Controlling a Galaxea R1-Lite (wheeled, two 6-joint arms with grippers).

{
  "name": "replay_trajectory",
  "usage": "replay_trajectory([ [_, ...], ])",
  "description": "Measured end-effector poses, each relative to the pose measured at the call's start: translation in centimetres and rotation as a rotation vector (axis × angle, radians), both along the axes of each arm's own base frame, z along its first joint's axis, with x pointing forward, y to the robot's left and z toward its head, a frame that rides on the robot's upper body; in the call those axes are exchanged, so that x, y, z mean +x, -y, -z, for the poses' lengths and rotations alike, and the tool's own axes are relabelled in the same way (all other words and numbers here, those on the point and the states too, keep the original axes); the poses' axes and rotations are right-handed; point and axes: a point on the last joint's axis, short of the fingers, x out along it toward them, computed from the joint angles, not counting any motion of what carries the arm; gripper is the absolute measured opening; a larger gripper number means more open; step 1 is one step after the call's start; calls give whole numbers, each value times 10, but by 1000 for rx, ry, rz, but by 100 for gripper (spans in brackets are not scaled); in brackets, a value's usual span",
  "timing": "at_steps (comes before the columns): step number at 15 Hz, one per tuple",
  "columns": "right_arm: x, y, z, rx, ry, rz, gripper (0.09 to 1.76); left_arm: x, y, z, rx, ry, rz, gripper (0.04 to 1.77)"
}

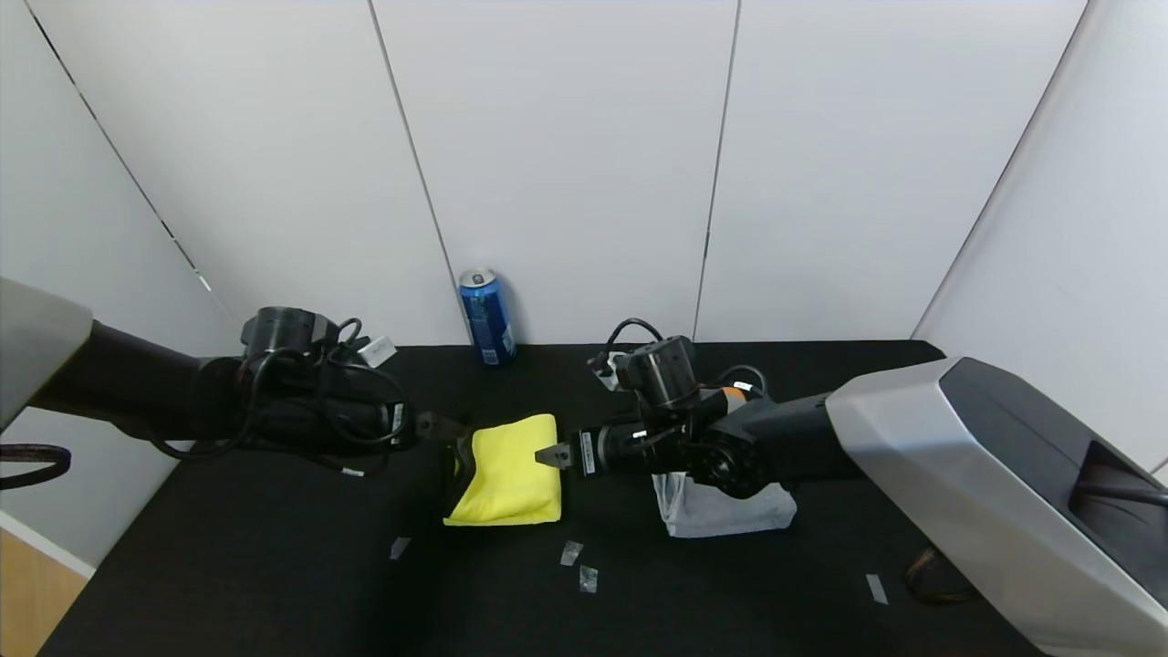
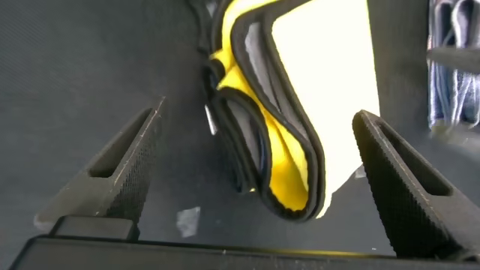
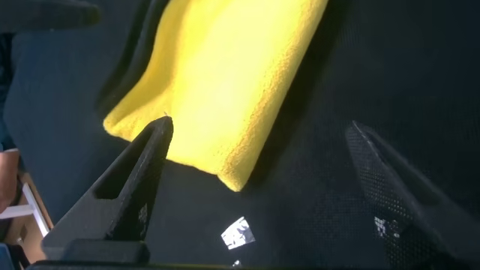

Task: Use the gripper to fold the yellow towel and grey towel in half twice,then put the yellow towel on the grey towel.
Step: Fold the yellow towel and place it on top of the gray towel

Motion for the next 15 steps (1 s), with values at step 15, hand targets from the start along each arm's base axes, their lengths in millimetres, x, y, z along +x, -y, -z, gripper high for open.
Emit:
replay_trajectory([
  [15, -9, -44, 28, 56, -75, -22, 170, 1, 21, 30, -68, -189, -31, 172],
])
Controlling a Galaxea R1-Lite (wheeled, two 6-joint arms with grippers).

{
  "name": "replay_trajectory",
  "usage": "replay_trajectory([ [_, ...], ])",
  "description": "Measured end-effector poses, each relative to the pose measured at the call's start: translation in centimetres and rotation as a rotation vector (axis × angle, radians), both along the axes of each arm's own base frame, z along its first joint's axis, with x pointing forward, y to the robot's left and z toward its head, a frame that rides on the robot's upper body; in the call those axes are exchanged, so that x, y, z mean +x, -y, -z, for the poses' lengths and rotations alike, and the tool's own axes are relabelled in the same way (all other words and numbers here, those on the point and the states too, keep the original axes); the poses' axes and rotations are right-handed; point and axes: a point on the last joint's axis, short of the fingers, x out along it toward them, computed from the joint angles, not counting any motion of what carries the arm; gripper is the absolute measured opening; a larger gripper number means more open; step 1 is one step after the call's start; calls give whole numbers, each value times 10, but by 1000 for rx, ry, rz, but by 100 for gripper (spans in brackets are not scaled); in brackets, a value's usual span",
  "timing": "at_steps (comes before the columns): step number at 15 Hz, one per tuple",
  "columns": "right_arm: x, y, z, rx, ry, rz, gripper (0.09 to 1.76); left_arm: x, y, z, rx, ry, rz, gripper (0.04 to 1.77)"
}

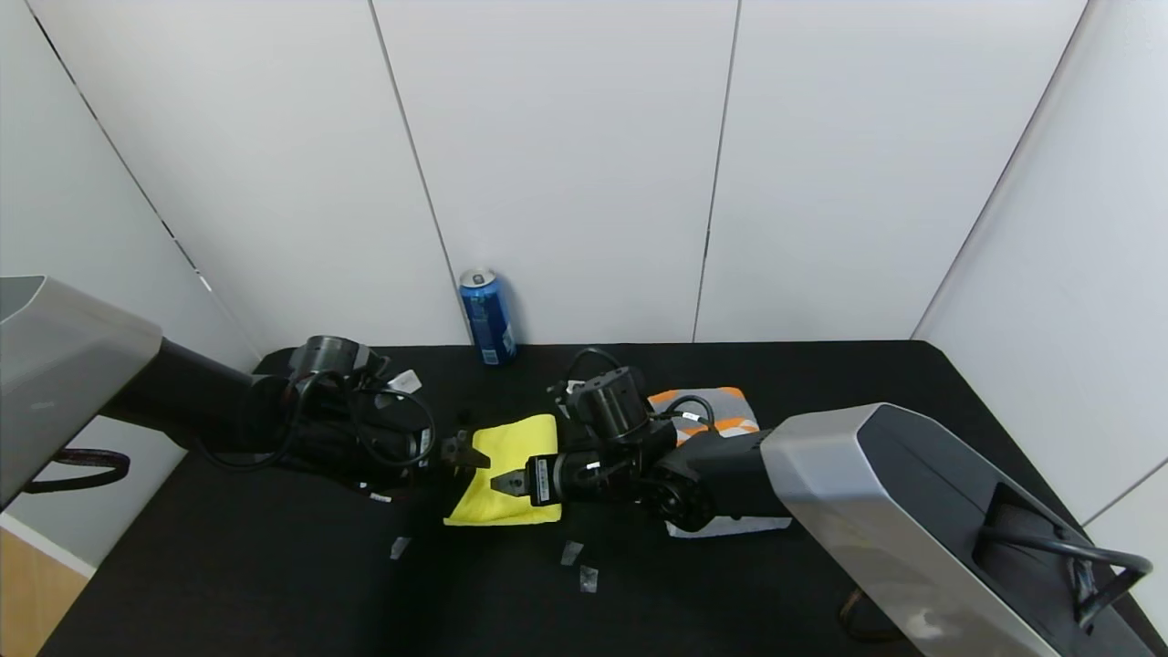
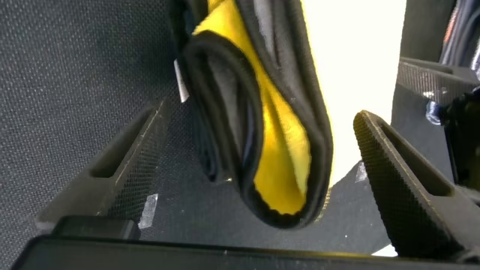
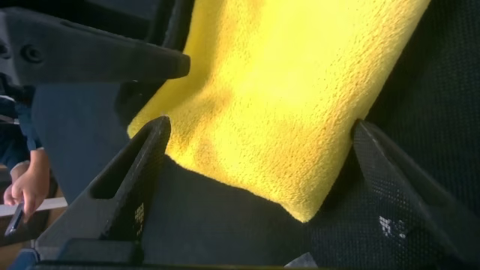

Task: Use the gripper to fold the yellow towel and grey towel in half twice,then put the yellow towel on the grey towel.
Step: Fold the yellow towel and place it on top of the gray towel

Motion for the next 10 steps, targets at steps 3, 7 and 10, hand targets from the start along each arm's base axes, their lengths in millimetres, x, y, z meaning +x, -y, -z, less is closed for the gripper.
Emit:
replay_trajectory([
  [3, 0, 0, 5, -9, -9, 2, 170, 0, 4, 1, -1, -3, 10, 172],
  [7, 0, 0, 11, -20, -16, 6, 170, 2, 5, 5, 0, -8, 11, 172],
  [10, 0, -1, 13, -20, -15, 6, 170, 4, 5, 9, 1, -15, 12, 172],
])
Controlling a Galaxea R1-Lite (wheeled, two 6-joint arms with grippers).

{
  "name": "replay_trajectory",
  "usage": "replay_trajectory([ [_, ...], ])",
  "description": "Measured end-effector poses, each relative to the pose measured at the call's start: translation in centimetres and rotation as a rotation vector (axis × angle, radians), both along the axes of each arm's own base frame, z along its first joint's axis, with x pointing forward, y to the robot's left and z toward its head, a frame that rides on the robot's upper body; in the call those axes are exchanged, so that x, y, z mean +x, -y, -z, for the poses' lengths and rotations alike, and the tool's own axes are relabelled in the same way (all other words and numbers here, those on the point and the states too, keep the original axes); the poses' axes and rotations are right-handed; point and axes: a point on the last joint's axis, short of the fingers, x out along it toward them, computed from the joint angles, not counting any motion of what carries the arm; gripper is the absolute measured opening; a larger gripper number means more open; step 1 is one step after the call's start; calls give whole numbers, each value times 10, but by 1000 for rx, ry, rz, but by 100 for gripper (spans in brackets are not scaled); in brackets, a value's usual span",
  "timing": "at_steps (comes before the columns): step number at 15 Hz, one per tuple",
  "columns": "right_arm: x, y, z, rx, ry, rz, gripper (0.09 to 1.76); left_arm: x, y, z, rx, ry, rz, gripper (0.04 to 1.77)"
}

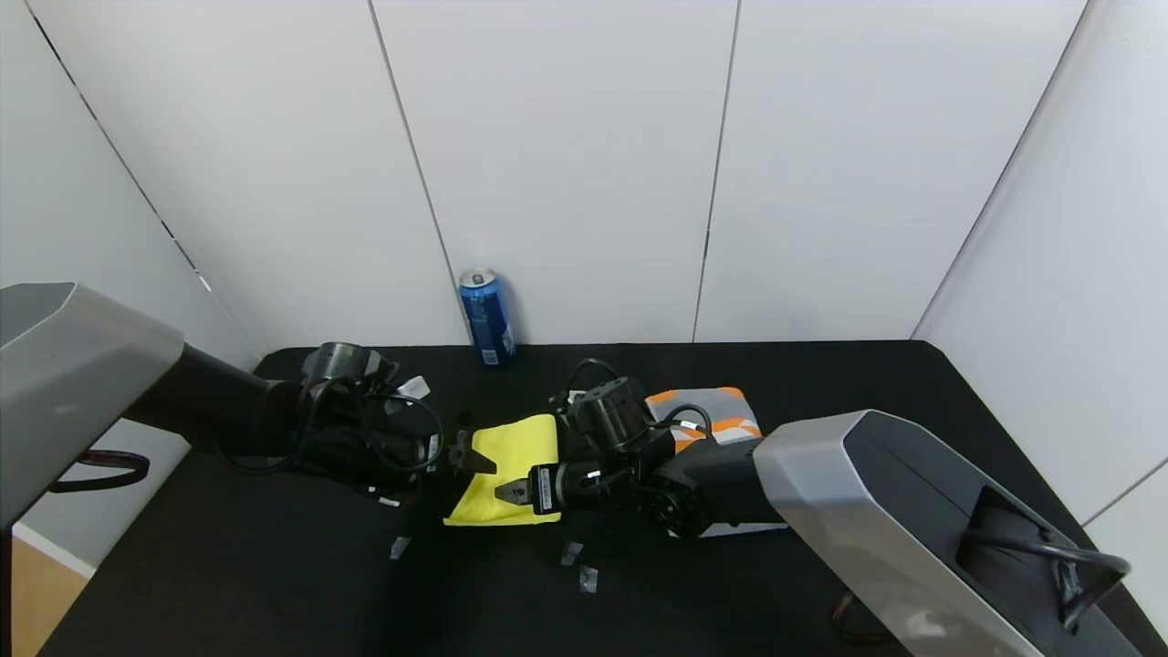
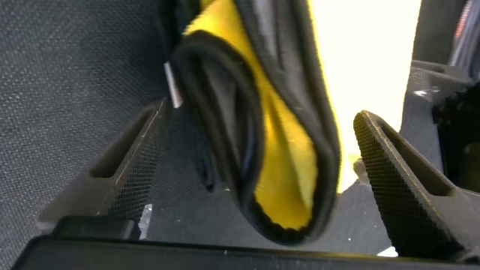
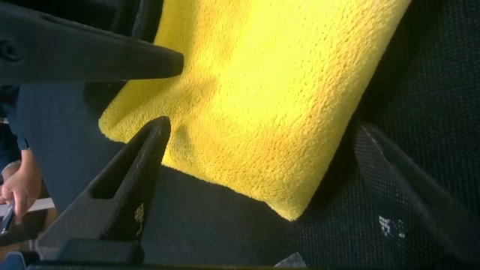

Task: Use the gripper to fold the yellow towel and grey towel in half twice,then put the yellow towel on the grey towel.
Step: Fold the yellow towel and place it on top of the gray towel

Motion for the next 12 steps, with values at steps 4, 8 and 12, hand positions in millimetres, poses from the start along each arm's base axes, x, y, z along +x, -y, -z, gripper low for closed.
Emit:
replay_trajectory([
  [4, -2, -3, 1, -3, 4, -5, 170, 3, 4, 5, 3, -2, 11, 172],
  [8, -3, -3, 3, -7, -2, -7, 170, 5, 8, 10, 5, -7, 25, 172],
  [12, -3, -4, 4, -9, -3, -8, 169, 4, 13, 13, 6, -15, 37, 130],
])
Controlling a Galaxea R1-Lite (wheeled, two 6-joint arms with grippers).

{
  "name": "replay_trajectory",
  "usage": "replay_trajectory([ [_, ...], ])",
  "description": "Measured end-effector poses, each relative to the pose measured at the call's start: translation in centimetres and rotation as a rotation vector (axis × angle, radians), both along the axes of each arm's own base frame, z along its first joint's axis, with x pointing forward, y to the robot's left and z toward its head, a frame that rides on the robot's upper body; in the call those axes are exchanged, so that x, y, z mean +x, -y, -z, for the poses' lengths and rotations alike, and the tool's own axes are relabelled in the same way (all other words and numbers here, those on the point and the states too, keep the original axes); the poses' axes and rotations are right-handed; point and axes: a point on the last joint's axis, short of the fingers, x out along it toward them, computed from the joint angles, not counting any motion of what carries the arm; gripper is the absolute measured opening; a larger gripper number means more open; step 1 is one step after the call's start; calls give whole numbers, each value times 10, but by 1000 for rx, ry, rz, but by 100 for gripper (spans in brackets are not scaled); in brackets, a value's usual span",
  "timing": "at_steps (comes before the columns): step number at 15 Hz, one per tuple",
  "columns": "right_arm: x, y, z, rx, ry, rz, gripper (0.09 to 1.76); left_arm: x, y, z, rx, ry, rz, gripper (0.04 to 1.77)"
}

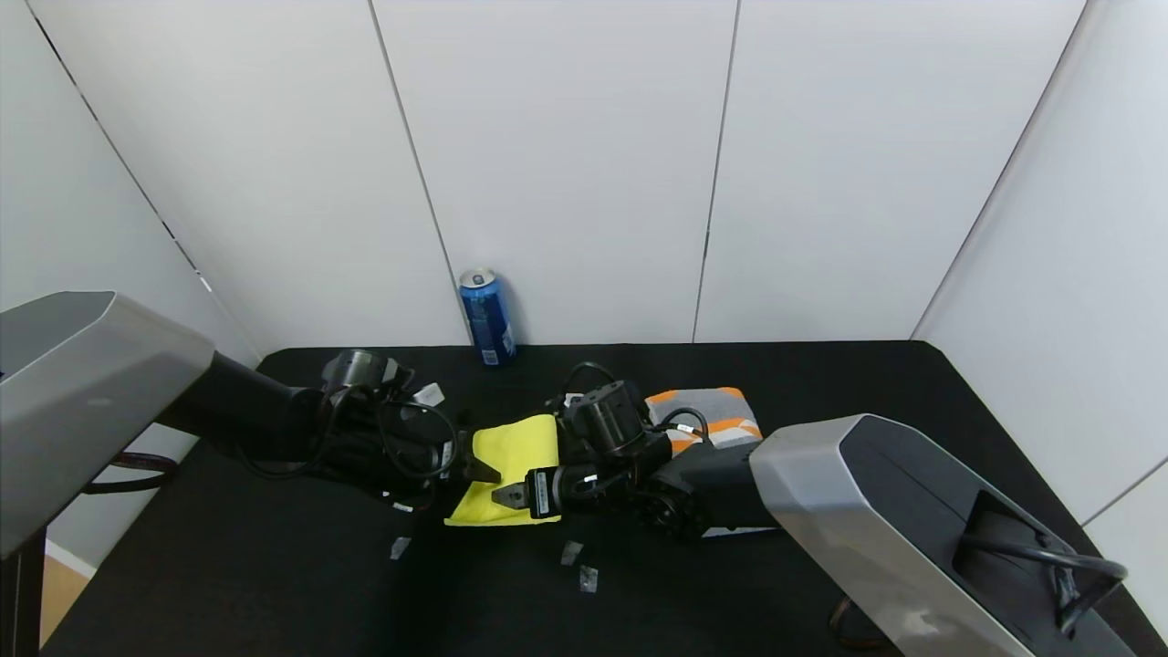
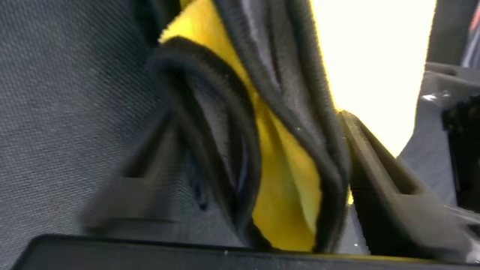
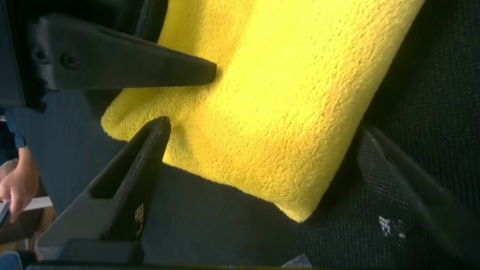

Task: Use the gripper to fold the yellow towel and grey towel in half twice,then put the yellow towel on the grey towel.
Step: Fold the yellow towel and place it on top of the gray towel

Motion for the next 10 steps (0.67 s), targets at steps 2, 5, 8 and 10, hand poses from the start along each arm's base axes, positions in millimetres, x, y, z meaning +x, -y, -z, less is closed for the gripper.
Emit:
replay_trajectory([
  [2, 0, 0, 3, -6, -7, 1, 135, 0, 0, 2, 1, -6, 0, 102],
  [5, 0, 0, 5, -9, -10, 1, 95, 0, 0, 2, 1, -8, 0, 61],
  [8, 0, 0, 5, -7, -6, 2, 35, 0, 0, 2, 1, -7, 0, 21],
  [10, 0, -1, 4, -5, -4, 1, 15, 0, 0, 2, 1, -7, 0, 21],
])
